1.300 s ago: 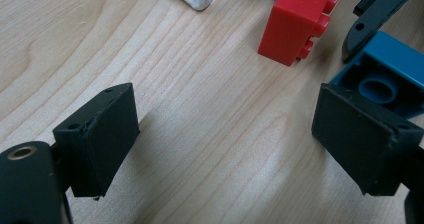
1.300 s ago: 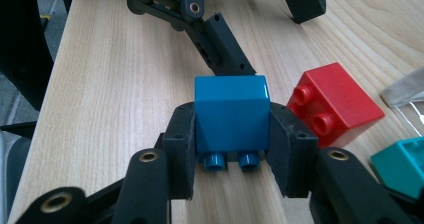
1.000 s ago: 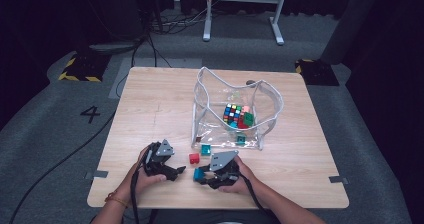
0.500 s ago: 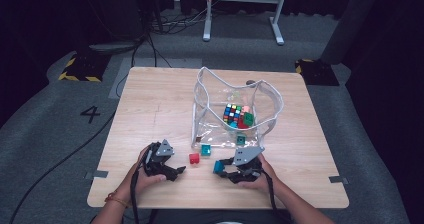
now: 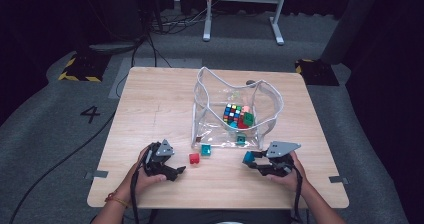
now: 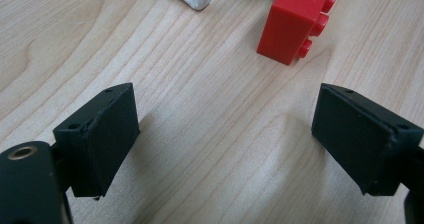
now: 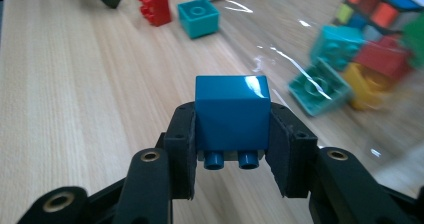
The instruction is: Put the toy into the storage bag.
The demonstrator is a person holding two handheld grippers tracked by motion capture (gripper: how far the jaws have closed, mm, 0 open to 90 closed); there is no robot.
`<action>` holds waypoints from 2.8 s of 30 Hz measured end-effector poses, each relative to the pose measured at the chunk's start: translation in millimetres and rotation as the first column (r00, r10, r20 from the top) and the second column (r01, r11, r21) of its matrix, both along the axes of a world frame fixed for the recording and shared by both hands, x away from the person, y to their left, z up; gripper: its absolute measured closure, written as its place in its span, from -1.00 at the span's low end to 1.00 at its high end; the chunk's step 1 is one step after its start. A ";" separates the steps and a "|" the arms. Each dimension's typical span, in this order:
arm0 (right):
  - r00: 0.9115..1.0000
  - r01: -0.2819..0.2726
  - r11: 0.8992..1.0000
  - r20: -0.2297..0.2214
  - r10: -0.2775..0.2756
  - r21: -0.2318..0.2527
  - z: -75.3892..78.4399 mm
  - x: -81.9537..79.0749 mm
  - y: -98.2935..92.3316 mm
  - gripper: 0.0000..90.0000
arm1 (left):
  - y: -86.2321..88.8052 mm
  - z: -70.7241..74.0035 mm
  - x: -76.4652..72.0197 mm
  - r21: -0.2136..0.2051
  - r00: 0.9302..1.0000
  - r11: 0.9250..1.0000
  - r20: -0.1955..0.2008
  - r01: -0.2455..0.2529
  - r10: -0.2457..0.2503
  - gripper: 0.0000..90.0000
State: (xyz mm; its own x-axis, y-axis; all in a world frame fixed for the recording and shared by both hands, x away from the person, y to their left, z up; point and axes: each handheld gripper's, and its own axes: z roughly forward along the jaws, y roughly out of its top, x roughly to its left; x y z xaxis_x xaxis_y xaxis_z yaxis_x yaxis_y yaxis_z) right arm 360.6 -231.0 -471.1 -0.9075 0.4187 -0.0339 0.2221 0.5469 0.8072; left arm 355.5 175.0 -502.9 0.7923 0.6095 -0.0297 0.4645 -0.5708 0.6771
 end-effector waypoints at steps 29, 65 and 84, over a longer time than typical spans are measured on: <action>0.954 0.290 0.956 0.069 -0.293 0.051 57.9 43.2 -102.9 0.31 | 0.0 0.0 0.0 0.000 1.000 1.000 0.000 0.000 0.000 -0.74; 0.949 0.246 0.967 0.185 -0.255 0.066 169.2 115.3 -61.8 0.31 | -0.8 -0.4 0.0 -0.005 1.000 1.000 -0.002 -0.006 0.006 -0.75; 0.987 -0.015 0.966 0.153 0.057 -0.258 156.3 137.3 40.9 0.31 | -0.5 -0.2 0.0 0.000 1.000 1.000 -0.003 -0.005 0.005 -0.75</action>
State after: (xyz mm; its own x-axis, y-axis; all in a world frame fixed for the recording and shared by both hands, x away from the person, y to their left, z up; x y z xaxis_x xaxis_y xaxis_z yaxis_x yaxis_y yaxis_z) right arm 497.8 -190.0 -314.8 -0.8962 0.3446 -0.2795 0.0796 0.7446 0.6627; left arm 355.5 174.5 -503.2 0.7891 0.6135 -0.0317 0.4693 -0.5687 0.6755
